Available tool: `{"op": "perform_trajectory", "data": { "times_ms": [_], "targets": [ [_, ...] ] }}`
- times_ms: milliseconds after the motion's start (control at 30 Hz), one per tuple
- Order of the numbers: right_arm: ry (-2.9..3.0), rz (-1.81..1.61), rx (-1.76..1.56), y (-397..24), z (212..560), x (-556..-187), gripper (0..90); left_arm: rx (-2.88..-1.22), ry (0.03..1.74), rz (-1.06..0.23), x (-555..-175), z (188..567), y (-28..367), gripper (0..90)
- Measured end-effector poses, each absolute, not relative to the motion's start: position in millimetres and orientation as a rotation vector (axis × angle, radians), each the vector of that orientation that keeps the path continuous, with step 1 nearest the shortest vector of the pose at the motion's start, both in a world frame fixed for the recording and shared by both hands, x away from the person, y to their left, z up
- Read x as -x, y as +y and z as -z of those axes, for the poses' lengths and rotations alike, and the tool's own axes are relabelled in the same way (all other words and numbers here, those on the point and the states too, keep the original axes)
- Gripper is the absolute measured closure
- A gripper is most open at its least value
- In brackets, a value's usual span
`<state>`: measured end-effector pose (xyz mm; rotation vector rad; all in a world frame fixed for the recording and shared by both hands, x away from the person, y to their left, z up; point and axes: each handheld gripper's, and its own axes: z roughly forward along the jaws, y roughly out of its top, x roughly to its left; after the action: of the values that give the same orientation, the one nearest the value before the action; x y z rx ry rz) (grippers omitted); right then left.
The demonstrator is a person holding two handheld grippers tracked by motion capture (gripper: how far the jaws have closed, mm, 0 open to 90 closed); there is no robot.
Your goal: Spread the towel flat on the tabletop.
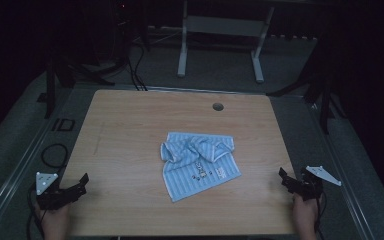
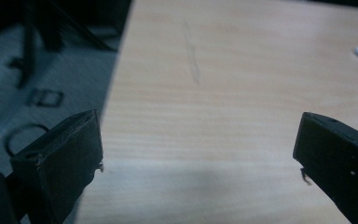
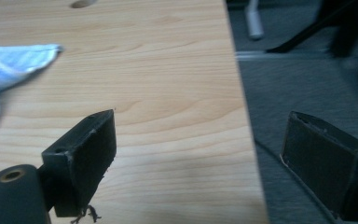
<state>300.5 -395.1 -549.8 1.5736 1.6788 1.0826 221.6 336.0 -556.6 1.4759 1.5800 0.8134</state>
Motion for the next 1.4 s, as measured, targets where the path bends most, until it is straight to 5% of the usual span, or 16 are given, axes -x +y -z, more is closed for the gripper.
{"op": "perform_trajectory", "data": {
  "times_ms": [433,867,1200,1400],
  "targets": [
    [1.985,-1.122,-1.393,-397,550,-308,12.7,-1.784,1.522,-0.573,-235,556,342,1.9],
    [2.024,-1.172,-1.294,-395,553,-303,13.1,-1.799,1.489,-0.595,-232,552,343,1.9],
    [2.466,-1.071,-1.03,-384,539,-311,13.9,-2.266,1.239,-0.522,-242,534,324,1.9],
    [2.599,-0.909,-0.974,-375,527,-313,14.4,-2.399,1.186,-0.457,-244,530,318,1.9]
  ]
}}
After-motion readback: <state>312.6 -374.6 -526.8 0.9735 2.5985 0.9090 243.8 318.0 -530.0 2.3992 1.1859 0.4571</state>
